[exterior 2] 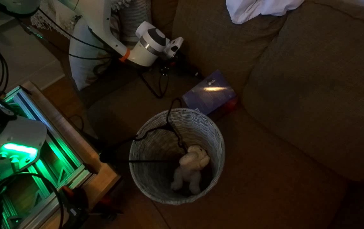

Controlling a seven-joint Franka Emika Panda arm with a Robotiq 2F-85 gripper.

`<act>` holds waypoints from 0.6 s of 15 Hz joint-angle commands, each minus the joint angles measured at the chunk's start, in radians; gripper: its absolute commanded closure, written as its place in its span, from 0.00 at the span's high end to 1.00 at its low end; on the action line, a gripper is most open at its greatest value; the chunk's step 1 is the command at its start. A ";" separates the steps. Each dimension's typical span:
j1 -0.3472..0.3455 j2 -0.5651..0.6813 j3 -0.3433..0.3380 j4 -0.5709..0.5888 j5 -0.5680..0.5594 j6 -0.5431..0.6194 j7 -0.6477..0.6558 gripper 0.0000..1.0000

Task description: Put the book in the basket

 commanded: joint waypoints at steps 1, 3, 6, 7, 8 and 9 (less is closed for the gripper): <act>-0.050 0.000 0.042 0.050 -0.101 -0.049 0.041 1.00; -0.070 0.009 0.057 0.083 -0.155 -0.109 0.066 1.00; -0.129 0.008 0.101 0.121 -0.240 -0.190 0.110 1.00; -0.151 0.008 0.120 0.133 -0.264 -0.213 0.115 1.00; -0.178 0.006 0.146 0.143 -0.287 -0.239 0.116 1.00; -0.201 0.010 0.168 0.154 -0.294 -0.261 0.106 1.00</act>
